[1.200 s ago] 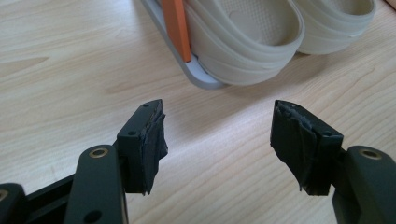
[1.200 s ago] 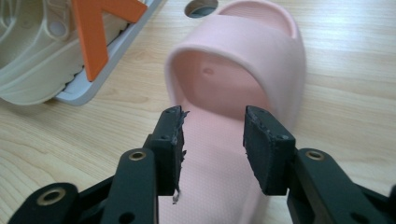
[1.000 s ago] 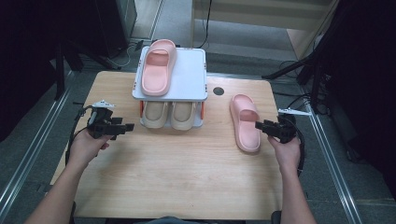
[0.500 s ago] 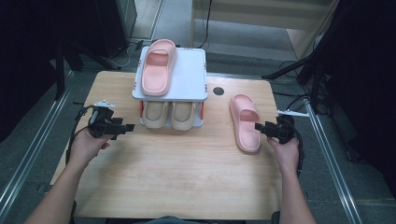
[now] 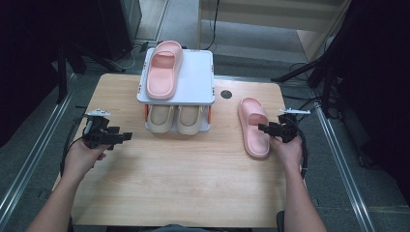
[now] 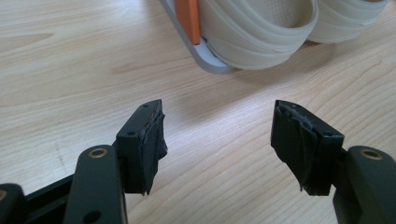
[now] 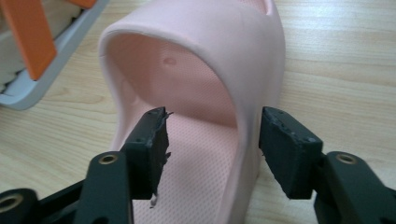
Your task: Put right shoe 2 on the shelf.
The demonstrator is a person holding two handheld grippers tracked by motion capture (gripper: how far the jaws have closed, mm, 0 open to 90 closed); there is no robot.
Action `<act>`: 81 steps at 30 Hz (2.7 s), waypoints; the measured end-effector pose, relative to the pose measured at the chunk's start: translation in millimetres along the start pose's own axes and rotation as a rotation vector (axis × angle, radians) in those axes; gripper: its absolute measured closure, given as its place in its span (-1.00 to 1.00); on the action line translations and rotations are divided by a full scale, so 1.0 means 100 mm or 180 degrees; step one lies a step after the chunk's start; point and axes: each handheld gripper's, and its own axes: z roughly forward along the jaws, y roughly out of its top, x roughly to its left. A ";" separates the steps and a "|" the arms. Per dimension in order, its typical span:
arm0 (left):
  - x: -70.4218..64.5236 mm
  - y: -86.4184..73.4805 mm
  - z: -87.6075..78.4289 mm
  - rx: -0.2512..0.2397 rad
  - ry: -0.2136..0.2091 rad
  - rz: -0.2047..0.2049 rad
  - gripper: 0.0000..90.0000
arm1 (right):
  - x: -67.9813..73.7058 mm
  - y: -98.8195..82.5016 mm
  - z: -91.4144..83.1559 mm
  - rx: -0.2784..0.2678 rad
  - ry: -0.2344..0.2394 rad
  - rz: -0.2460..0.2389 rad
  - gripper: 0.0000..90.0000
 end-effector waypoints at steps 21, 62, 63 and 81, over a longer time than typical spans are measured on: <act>0.08 -0.19 -0.13 0.0000 0.0095 -0.0139 -0.22 | -0.15 0.12 0.16 -0.0043 -0.0178 0.0257 0.56; -0.06 -0.17 -0.02 0.0054 -0.0138 -0.0020 -0.22 | 0.75 1.15 -0.17 -0.0075 -0.0199 0.0157 0.84; -0.07 -0.17 -0.01 0.0050 -0.0138 -0.0013 -0.22 | 0.76 1.21 -0.18 -0.0072 -0.0199 0.0163 0.84; -0.15 -0.14 0.11 0.0165 -0.0336 0.0092 -0.22 | 1.19 1.99 -0.18 -0.0121 -0.0194 0.0114 0.81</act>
